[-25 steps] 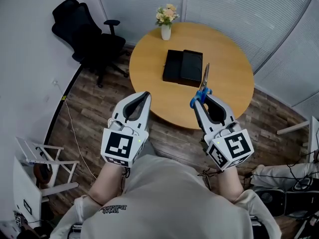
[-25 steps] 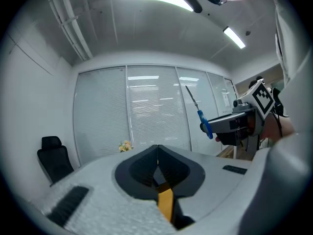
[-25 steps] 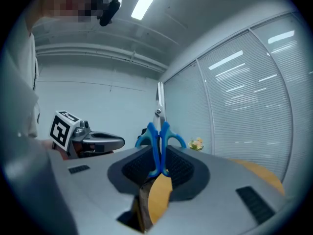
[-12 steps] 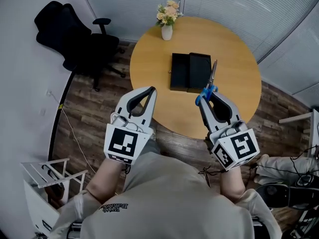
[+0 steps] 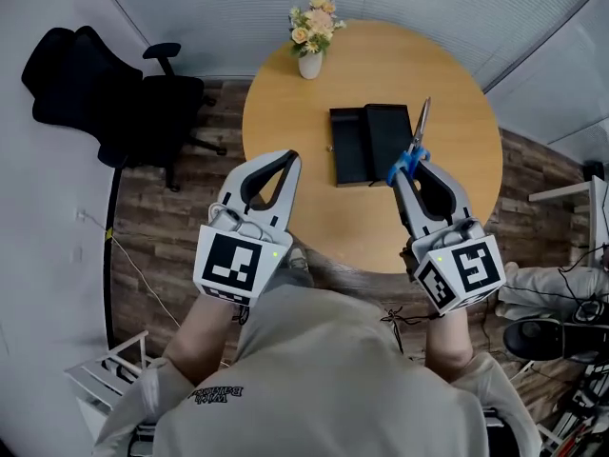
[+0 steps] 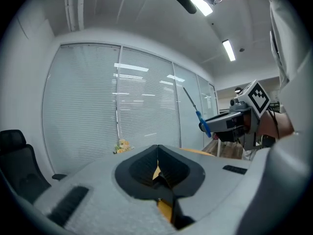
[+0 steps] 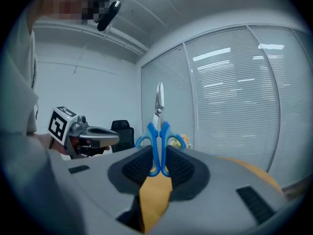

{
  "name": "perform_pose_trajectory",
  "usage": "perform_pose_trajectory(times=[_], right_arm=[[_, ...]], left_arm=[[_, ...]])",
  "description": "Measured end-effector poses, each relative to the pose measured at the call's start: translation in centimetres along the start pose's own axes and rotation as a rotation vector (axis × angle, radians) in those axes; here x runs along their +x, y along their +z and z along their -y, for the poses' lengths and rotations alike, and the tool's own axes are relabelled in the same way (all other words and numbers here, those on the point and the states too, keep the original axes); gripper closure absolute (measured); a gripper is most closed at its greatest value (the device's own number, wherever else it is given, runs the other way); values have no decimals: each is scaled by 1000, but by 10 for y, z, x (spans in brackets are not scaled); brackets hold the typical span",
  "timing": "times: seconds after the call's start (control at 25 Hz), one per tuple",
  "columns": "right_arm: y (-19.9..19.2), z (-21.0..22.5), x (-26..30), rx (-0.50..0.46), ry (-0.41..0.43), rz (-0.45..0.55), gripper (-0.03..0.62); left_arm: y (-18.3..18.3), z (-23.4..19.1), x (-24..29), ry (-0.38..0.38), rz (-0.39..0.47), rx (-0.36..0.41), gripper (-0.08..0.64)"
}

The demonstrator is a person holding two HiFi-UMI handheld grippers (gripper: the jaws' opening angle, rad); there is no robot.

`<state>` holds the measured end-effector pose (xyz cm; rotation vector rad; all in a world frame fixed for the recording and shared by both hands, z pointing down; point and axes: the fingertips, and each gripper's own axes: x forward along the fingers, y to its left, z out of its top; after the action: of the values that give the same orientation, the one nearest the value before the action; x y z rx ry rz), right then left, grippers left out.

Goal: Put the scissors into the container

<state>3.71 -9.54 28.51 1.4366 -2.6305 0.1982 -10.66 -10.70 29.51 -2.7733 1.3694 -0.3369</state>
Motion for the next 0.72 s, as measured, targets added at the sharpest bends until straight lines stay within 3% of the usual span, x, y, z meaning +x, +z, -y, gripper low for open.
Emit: perform_pose_trajectory(times=[0.28,0.72], right_arm=[[4,-5,41,9,-62,-13,499],[3,8,50,17,-76,-38,499]], left_arm=[[-2,-41,19,-67,14,-16,538],[-11,-41,43,-111,-1,-15,538]])
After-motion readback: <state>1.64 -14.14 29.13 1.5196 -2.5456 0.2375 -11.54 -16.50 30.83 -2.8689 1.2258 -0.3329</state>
